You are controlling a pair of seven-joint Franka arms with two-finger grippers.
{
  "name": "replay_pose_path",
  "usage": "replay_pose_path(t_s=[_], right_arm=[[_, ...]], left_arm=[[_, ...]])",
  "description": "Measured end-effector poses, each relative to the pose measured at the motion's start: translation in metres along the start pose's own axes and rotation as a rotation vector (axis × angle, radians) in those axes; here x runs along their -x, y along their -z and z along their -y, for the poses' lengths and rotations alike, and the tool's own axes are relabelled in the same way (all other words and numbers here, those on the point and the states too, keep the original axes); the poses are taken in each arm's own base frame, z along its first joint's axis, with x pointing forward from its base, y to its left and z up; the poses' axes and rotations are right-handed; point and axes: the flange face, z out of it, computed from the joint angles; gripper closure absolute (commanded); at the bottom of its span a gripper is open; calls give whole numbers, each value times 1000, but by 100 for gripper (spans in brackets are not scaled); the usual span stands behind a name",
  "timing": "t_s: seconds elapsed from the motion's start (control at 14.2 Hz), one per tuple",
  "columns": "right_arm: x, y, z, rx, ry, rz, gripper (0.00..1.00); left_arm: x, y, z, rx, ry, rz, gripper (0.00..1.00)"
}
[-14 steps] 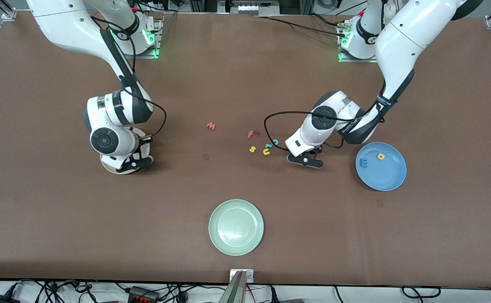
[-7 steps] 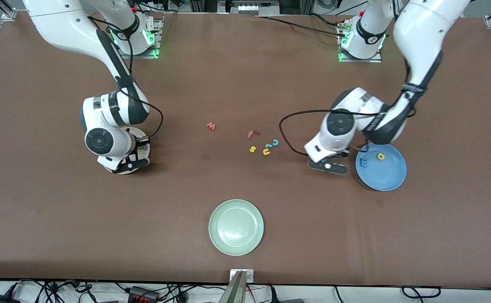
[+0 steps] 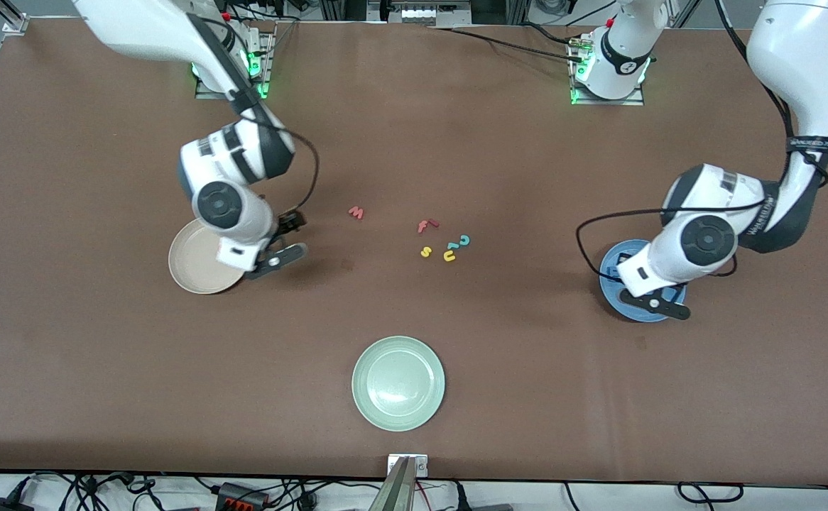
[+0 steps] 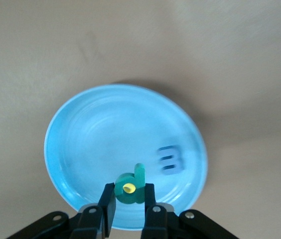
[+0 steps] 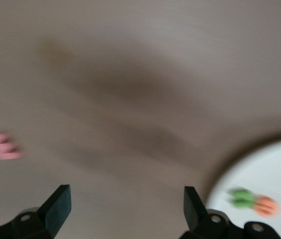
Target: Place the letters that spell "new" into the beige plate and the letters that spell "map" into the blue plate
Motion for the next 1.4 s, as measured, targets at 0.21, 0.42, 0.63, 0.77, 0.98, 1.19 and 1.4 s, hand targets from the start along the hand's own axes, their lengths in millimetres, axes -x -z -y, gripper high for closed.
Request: replay_pose_path(t_s=[0.21,0.42,0.63,0.77,0.98,1.19,1.4], right_arm=[[-3,-6,80,14,139,-8,0],[-9,-26,128,17,217,-63,0],[-10,-58,149,10,260,-57,25],[-10,-66,153,10,275,-47,40],[-11,-68,144,36,301,-45,40],[-10,-72,141,51,313,-38,41],[-8,-78,140,60,321,-26,44]], left_arm=[[-2,-33,5,49,-1,-3,14],[-3,-37,3,56,-4,-2,0],[-6,-24,9,46,6,-24,0],[-8,4,10,26,8,-50,0],[-8,74,1,-11,3,-33,0],[-3,150,6,20,47,-8,0],[7,216,27,62,68,-25,0]])
